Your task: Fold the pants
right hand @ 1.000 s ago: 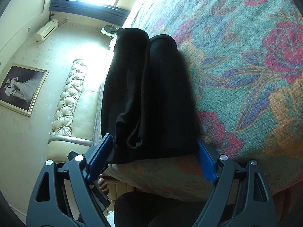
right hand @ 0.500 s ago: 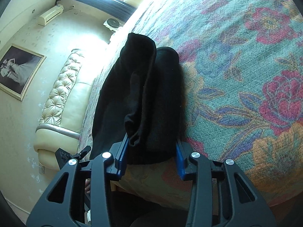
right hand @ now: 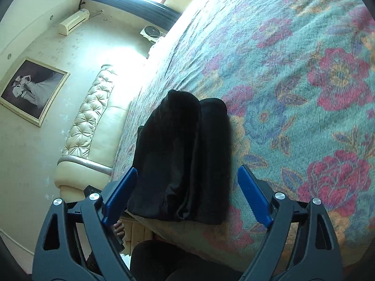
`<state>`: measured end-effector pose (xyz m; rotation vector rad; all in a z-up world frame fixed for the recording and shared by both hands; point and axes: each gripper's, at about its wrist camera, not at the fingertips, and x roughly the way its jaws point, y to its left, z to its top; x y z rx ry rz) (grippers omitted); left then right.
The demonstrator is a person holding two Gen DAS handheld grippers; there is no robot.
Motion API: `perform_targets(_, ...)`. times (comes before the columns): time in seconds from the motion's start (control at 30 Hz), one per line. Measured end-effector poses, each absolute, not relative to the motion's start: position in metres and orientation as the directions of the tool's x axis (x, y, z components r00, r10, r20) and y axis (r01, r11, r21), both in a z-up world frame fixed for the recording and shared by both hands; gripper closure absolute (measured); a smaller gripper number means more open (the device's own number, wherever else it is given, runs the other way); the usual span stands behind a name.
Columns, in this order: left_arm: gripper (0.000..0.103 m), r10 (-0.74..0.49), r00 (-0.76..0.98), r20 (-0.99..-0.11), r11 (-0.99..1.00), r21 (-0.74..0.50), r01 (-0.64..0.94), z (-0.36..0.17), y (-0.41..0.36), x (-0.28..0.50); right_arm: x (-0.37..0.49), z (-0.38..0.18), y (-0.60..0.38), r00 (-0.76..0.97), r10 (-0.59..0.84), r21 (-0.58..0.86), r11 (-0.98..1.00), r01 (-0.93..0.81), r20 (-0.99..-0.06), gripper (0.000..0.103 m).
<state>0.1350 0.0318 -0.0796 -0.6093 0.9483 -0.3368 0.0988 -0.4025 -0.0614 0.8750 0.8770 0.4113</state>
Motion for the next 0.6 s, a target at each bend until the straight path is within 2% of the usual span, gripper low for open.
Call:
perform_targets(0.1, 0.017, -0.510, 0.539, -0.671, 0.802, -0.598, 0.014, -0.084, 0.028, 0.149, 0.124, -0.066, -0.397, 0.561, 0.622, 0.765, 0.644, 0.031, -0.546, 0.012)
perform_targets(0.17, 0.017, -0.507, 0.527, -0.682, 0.807, -0.590, 0.014, -0.089, 0.026, 0.157, 0.141, -0.073, -0.393, 0.542, 0.638, 0.775, 0.631, 0.040, -0.547, 0.012)
perform_targets(0.37, 0.017, -0.512, 0.508, -0.692, 0.825, -0.561, 0.067, -0.089, 0.014, 0.181, 0.181, -0.089, -0.384, 0.522, 0.685, 0.810, 0.586, 0.020, -0.509, 0.012)
perform_targets(0.6, 0.017, -0.543, 0.480, -0.689, 0.815, -0.569, 0.105, -0.088, 0.001, 0.212, 0.207, -0.098, -0.393, 0.523, 0.741, 0.870, 0.494, -0.001, -0.421, 0.009)
